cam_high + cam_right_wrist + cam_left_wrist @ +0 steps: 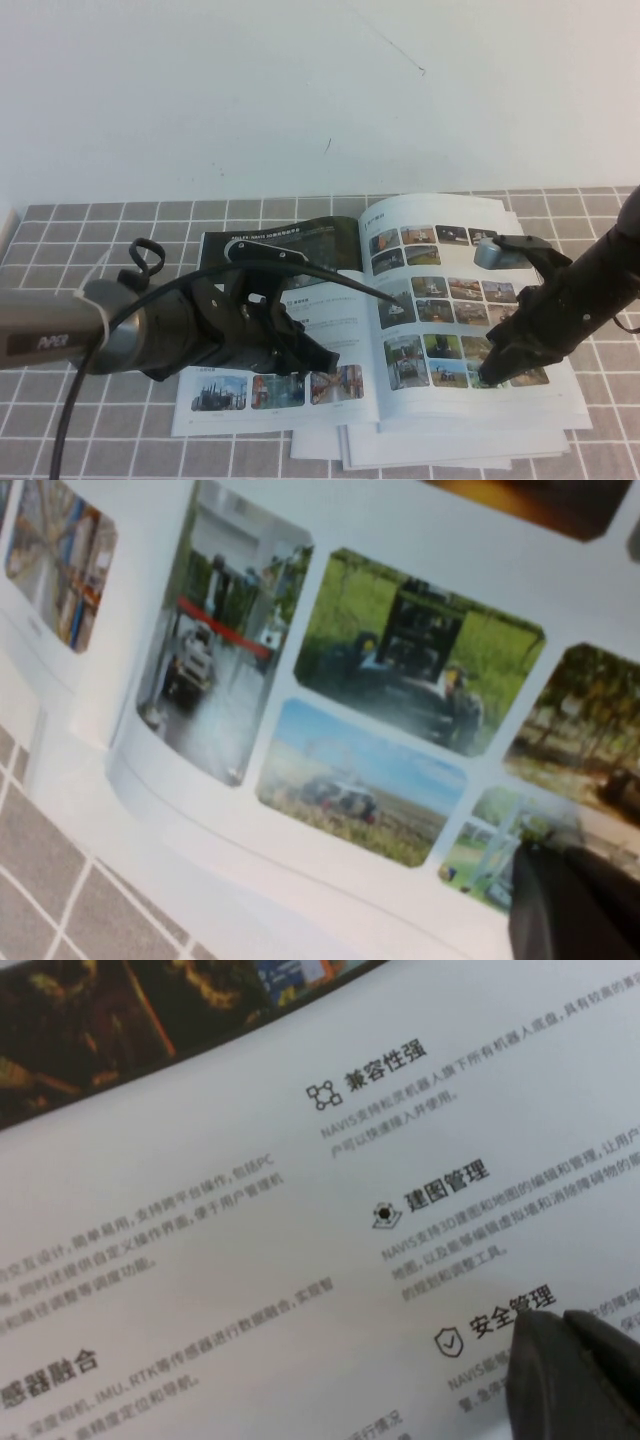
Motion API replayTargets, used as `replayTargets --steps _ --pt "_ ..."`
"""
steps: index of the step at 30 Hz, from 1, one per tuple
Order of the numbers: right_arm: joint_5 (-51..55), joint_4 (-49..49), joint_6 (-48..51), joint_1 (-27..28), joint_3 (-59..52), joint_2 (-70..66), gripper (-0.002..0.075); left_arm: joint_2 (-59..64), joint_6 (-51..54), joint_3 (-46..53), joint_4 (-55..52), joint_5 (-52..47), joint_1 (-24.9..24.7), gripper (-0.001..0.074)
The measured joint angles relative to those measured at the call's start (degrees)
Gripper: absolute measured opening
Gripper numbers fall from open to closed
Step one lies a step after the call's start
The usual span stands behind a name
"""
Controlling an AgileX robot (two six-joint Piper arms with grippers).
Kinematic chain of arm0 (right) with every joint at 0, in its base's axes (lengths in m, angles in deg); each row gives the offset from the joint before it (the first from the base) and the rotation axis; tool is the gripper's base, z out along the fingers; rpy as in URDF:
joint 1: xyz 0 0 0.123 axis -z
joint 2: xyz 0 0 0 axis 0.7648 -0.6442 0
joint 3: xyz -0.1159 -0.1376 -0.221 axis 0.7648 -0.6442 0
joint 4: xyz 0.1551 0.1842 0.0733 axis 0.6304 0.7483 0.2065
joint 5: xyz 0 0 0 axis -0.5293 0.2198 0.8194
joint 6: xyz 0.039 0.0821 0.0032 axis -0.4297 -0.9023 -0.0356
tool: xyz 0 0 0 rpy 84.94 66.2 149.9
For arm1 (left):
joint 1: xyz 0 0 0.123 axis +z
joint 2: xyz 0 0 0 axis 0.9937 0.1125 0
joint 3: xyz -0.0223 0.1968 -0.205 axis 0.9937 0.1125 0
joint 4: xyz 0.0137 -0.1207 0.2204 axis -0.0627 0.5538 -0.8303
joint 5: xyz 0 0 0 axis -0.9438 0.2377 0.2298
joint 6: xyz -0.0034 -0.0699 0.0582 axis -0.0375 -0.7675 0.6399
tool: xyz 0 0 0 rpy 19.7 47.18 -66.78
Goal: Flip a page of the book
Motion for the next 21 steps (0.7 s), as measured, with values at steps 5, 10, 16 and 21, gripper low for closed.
replayTargets --steps 5,10,16,21 --pt "1.7 -1.1 0.1 0.0 2.4 3.2 -0.0001 -4.4 2.7 0.4 -0.4 -2.7 0.0 -0.0004" --pt "3.4 -1.2 0.4 0.0 6.7 11.4 -0.0001 -16.5 3.6 0.5 -3.2 -7.8 0.0 -0.0004" --pt "4.8 -4.4 1.0 0.0 8.6 27.2 -0.0001 -31.7 -0.7 0.5 -11.0 -21.9 1.8 -0.0004" --pt "7.5 -12.6 -0.5 0.0 8.6 38.8 -0.0001 -43.2 -13.2 0.6 -26.3 -25.5 4.0 -0.0004"
